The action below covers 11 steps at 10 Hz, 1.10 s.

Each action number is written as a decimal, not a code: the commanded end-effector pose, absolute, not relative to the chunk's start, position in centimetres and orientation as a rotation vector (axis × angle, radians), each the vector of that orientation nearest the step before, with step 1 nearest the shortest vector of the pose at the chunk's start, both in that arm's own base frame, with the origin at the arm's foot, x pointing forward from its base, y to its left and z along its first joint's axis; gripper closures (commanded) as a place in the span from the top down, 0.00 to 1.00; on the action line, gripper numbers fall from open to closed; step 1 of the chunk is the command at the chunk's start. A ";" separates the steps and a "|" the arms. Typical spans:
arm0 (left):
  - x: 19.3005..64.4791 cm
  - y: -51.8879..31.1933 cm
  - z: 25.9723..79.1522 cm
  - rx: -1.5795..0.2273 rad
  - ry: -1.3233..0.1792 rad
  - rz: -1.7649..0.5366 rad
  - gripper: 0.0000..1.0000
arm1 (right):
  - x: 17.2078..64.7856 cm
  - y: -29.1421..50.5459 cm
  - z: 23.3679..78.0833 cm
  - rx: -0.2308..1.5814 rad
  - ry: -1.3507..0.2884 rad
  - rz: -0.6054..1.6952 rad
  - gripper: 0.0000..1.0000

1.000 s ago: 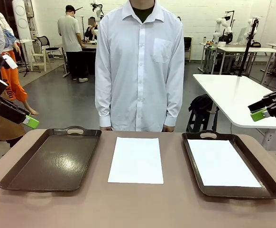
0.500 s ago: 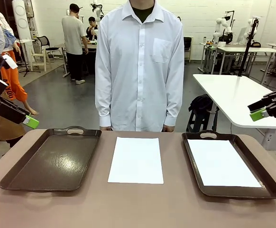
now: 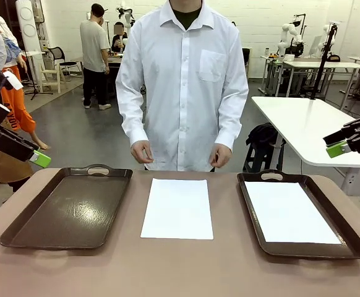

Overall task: Sort the A4 documents.
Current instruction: Receive the A4 Paper.

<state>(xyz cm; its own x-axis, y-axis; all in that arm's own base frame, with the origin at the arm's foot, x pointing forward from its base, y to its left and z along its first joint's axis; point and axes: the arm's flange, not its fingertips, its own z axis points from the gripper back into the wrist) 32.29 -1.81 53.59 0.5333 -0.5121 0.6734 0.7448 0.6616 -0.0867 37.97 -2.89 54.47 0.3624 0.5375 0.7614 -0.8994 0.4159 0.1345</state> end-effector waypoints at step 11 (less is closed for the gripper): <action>32.4 -1.7 53.4 -0.400 -0.671 -0.781 1.00 | 37.9 -2.8 54.4 0.608 -0.698 1.005 1.00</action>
<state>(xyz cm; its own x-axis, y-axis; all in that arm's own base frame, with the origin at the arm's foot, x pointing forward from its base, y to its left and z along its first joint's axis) 32.29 -1.81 53.59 0.5333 -0.5121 0.6734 0.7448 0.6616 -0.0867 37.97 -2.89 54.48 0.3623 0.5375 0.7614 -0.8995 0.4158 0.1345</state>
